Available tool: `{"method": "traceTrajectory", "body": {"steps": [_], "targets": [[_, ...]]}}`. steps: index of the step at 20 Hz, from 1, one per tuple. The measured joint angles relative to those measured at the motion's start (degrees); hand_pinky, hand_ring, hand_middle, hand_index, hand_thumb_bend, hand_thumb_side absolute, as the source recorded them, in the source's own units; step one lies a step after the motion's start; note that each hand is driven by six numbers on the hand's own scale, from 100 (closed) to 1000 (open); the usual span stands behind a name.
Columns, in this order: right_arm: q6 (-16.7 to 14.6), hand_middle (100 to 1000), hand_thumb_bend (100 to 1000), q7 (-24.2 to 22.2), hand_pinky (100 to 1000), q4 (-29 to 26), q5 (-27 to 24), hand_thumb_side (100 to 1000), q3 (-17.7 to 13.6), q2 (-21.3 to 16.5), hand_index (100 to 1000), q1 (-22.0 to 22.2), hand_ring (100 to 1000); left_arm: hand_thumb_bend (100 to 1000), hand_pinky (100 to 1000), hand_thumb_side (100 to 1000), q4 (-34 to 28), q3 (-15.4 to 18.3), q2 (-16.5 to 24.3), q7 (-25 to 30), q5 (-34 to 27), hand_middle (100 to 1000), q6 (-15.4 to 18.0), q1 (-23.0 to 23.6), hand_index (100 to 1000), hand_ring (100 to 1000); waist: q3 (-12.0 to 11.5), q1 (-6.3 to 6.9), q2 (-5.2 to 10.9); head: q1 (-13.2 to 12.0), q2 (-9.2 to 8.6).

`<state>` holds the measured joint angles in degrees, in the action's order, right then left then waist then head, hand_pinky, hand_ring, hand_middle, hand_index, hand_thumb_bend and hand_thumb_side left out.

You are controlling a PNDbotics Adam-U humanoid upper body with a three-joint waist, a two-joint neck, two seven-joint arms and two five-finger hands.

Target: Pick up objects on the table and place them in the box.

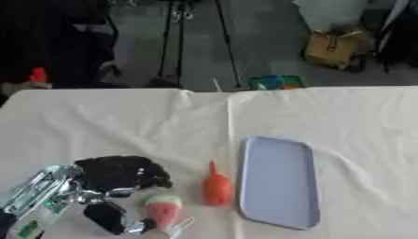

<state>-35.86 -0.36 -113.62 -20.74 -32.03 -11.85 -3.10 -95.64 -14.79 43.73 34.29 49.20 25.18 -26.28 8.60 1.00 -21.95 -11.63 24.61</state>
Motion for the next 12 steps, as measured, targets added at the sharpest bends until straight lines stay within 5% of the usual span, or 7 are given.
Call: {"method": "traceTrajectory", "body": {"steps": [12], "targets": [[0.13, 756, 100, -0.1, 814, 0.0, -0.02, 870, 0.21, 0.0, 841, -0.4, 830, 460, 1000, 870, 0.95, -0.5, 0.0, 2.55, 2.24, 970, 0.85, -0.47, 1000, 1000, 0.01, 0.12, 0.0, -0.03, -0.01]]}}
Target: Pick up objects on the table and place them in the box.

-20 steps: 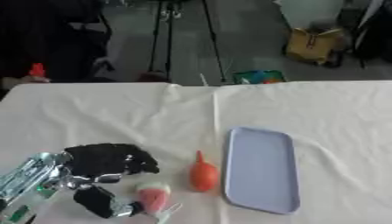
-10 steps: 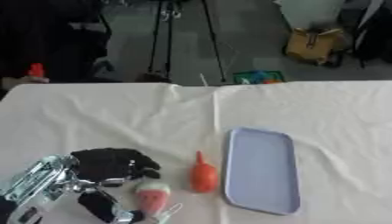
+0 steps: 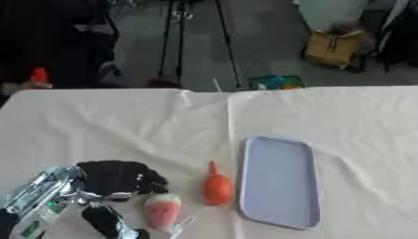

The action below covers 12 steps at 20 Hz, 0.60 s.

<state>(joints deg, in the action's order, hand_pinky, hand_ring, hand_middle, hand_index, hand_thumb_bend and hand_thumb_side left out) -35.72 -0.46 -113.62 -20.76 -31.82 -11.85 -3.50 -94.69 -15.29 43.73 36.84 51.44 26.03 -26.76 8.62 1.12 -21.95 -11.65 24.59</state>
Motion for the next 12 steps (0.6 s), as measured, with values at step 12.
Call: {"method": "traceTrajectory", "body": {"steps": [12], "targets": [[0.03, 757, 100, -0.02, 817, 0.0, 0.0, 861, 0.07, 0.01, 839, -0.01, 832, 320, 1000, 1000, 0.56, -1.08, -1.02, -4.15, 1.97, 949, 1.01, -0.84, 1000, 997, 0.05, -0.03, -0.02, -0.05, -0.06]]}}
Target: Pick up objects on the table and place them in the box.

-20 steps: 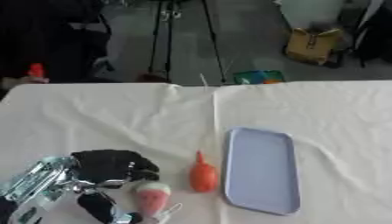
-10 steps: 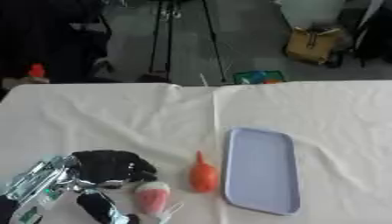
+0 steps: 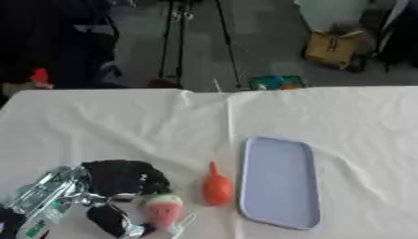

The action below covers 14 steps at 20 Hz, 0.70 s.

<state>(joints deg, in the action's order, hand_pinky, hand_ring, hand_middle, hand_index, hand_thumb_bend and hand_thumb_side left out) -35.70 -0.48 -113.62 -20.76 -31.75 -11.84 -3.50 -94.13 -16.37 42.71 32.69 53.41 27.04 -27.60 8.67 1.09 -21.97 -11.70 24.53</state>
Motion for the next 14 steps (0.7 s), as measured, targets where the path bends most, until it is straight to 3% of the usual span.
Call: {"method": "traceTrajectory", "body": {"steps": [3, 5, 14], "targets": [[0.02, 757, 100, 0.02, 818, 0.0, 0.0, 861, 0.0, 0.02, 838, 0.0, 832, 327, 1000, 1000, 0.04, -0.22, -0.03, 0.26, -0.65, 950, -0.25, -0.04, 1000, 998, 0.0, 0.01, 0.0, 0.0, -0.01], [0.08, 758, 100, 0.08, 819, 0.0, 0.0, 855, 0.0, 0.03, 838, 0.0, 833, 418, 1000, 1000, 0.0, -0.4, -0.13, 0.94, -1.3, 958, -0.5, -0.07, 1000, 1000, 0.0, 0.04, 0.0, 0.0, -0.03], [0.39, 758, 100, 0.29, 820, 0.0, 0.0, 850, 0.0, 0.05, 834, -0.01, 833, 405, 1000, 1000, -0.24, -0.72, -0.54, 4.24, -3.08, 929, -1.79, -0.66, 1000, 982, -0.01, 0.21, 0.0, 0.0, -0.22]]}}
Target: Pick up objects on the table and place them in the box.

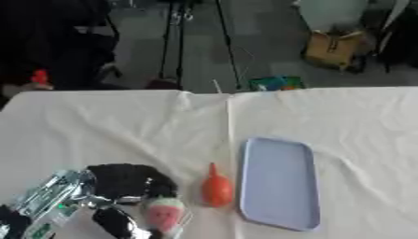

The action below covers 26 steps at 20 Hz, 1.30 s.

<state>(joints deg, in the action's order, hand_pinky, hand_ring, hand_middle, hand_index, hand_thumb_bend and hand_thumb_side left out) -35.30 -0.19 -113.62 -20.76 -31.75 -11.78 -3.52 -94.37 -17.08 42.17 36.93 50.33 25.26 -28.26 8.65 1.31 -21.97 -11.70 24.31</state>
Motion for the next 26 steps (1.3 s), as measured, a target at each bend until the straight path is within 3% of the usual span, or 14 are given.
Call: {"method": "traceTrajectory", "body": {"steps": [2, 4, 5, 6, 20, 23, 26], "targets": [[-0.03, 758, 100, 0.11, 820, 0.0, 0.0, 850, 0.0, 0.01, 834, -0.01, 834, 394, 1000, 996, 0.01, -0.01, -0.24, 0.01, 0.08, 922, -0.04, -0.31, 1000, 979, 0.01, 0.0, 0.0, 0.0, -0.19], [-0.02, 758, 100, 0.17, 821, 0.0, 0.0, 850, -0.01, 0.02, 834, -0.01, 834, 268, 984, 911, 0.02, -0.01, -0.48, -0.34, 0.28, 870, 0.02, -0.43, 951, 950, 0.01, 0.0, 0.0, 0.0, -0.25], [0.02, 758, 100, 0.24, 821, 0.0, 0.0, 850, -0.01, 0.04, 834, -0.01, 834, 268, 984, 911, 0.02, -0.02, -0.49, -0.86, 0.4, 870, 0.04, -0.43, 951, 950, 0.01, -0.01, -0.01, 0.0, -0.26], [0.03, 758, 100, 0.29, 822, 0.0, 0.0, 848, -0.02, 0.08, 833, -0.02, 834, 199, 971, 901, 0.02, -0.05, -0.51, -1.61, 0.53, 852, 0.02, -0.43, 903, 939, 0.02, -0.03, -0.01, 0.0, -0.27], [-0.06, 758, 100, 0.85, 823, 0.0, 0.0, 843, -0.03, 0.11, 833, -0.05, 835, 297, 961, 858, 1.04, -1.04, -1.18, -8.77, 4.6, 808, 0.13, -0.61, 789, 906, 0.04, -0.21, -0.07, 0.0, -0.72], [-0.07, 758, 100, 0.91, 823, 0.0, 0.0, 843, -0.05, 0.11, 833, -0.05, 835, 299, 960, 857, 1.24, -1.06, -1.44, -9.5, 5.41, 806, 0.36, -0.77, 784, 904, 0.05, -0.19, -0.07, 0.0, -0.72], [-0.06, 759, 100, 0.94, 824, 0.0, 0.0, 839, -0.05, 0.11, 834, -0.07, 835, 251, 948, 863, 1.42, -1.07, -1.49, -9.96, 5.9, 767, 0.58, -0.91, 711, 880, 0.05, -0.17, -0.07, 0.0, -0.73]]}}
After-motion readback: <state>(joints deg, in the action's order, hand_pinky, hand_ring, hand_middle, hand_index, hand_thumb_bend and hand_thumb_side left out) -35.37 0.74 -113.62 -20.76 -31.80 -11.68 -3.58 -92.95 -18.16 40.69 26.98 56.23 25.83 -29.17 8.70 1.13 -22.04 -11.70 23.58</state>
